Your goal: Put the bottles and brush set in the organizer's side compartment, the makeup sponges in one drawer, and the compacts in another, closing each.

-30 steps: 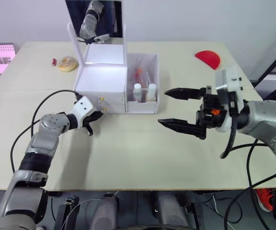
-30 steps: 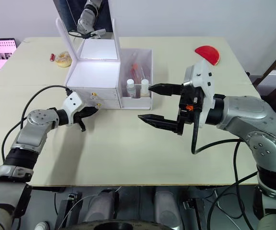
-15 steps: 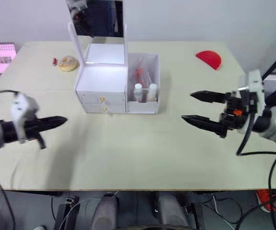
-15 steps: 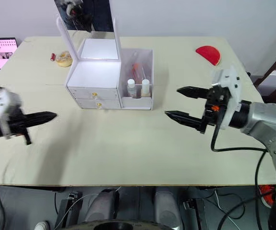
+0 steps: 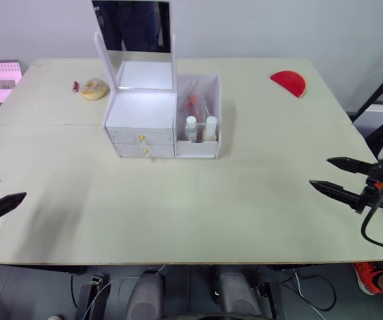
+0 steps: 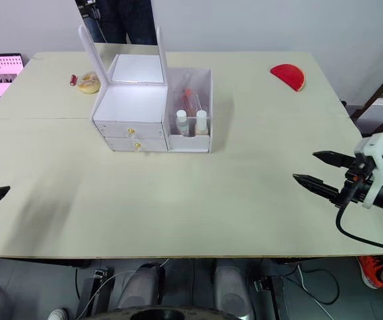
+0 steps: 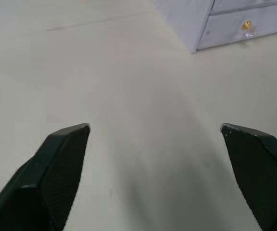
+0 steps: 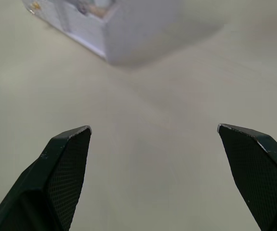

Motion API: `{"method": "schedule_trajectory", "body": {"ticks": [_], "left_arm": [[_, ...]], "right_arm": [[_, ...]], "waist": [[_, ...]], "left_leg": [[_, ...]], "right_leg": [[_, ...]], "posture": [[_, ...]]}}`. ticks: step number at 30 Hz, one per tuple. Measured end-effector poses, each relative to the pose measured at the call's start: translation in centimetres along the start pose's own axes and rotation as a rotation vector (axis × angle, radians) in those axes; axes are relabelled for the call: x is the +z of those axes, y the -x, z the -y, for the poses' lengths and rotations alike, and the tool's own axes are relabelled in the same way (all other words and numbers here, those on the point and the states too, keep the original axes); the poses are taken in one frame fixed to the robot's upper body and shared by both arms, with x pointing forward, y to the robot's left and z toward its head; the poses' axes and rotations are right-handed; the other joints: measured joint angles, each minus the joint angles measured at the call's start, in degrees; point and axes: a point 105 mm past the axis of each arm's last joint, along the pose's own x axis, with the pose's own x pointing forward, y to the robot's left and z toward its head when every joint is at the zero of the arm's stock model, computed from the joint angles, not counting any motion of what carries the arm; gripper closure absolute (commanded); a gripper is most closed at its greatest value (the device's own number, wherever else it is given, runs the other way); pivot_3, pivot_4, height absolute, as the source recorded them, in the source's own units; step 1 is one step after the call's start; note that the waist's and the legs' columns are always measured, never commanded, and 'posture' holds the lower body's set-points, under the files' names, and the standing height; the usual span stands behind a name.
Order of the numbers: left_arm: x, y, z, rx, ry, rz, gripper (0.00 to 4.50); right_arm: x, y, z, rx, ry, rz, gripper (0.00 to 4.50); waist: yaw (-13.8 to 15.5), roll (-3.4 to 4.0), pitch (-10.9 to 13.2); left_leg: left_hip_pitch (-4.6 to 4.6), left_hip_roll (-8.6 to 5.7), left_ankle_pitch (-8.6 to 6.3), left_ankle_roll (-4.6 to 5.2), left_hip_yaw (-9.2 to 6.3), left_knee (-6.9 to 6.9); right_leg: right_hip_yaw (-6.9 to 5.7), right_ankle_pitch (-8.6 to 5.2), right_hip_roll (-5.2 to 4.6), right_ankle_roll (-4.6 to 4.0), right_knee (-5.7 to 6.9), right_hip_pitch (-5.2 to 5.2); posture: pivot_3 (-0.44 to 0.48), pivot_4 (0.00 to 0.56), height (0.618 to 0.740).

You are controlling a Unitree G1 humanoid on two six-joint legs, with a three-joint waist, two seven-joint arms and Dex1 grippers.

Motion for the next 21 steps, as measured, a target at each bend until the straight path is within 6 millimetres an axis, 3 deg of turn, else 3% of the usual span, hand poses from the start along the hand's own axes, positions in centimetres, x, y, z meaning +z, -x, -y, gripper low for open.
{"method": "schedule_trajectory", "body": {"ticks": [21], "left_arm": [[-0.2,0.9,0.0,0.022,-0.039,-0.020,0.02]], "right_arm": [[0.2,-1.4,0.3,0.034,0.048,0.014,0.00]], "waist": [[-0.07,0.03,0.01]], "left_leg": [[-0.01,0.00,0.00,0.00,0.02,-0.04]], "right_leg": [[0.01,0.01,0.00,-0.01,0.01,-0.02]], "posture": [[0.000,0.150,0.739]]}}
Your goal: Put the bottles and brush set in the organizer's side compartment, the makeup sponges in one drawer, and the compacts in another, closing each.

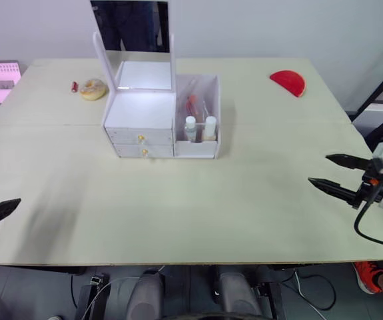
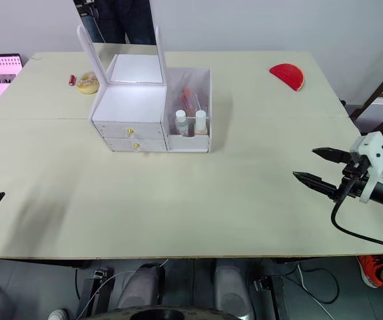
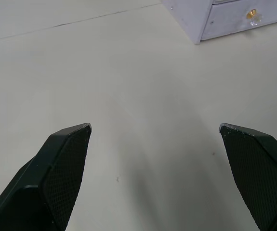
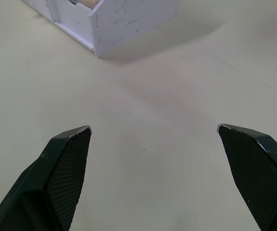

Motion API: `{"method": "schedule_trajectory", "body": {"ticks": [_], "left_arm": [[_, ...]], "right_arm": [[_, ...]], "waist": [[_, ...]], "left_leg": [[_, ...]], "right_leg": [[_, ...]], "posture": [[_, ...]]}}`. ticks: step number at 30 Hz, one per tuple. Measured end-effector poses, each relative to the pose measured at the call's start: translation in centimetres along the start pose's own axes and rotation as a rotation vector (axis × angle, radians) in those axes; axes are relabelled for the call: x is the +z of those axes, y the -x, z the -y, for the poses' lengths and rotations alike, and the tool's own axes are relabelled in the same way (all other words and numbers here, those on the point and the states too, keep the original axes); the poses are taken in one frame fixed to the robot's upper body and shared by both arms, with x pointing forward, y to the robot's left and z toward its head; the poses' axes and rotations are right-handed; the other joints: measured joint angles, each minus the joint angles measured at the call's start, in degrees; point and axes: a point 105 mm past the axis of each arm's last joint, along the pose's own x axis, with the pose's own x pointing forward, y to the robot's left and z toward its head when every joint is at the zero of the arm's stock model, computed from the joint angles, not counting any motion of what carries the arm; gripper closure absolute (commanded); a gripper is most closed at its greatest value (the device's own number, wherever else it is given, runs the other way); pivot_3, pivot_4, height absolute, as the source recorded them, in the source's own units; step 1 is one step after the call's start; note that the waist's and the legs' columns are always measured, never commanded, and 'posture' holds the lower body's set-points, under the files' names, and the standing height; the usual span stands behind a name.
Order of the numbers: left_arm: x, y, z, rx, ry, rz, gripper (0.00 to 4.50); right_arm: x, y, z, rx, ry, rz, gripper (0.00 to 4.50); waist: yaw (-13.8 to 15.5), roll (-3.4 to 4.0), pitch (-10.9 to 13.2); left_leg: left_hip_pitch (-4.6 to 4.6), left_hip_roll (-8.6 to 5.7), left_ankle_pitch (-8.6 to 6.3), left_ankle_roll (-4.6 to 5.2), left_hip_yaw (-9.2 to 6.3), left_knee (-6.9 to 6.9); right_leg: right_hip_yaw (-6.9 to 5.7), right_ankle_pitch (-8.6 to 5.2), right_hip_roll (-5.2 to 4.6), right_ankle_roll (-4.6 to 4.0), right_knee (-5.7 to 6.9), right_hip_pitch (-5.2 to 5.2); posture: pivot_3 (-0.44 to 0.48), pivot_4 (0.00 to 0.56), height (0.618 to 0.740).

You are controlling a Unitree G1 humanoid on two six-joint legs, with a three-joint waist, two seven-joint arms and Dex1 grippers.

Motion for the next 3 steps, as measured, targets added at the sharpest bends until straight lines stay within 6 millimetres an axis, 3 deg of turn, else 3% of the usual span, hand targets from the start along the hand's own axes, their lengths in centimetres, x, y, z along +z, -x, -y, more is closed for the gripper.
{"method": "schedule_trajectory", "body": {"ticks": [3], "left_arm": [[0.07,0.00,-0.03,0.003,-0.008,0.003,0.02]], "right_arm": [[-0.05,-0.08,-0.05,0.004,-0.005,-0.003,0.00]], "waist": [[0.01,0.00,0.00]], "left_leg": [[0.00,0.00,0.00,0.00,0.00,0.01]], "right_leg": [[0.00,0.00,0.00,0.00,0.00,0.00]], "posture": [[0.000,0.150,0.739]]}}
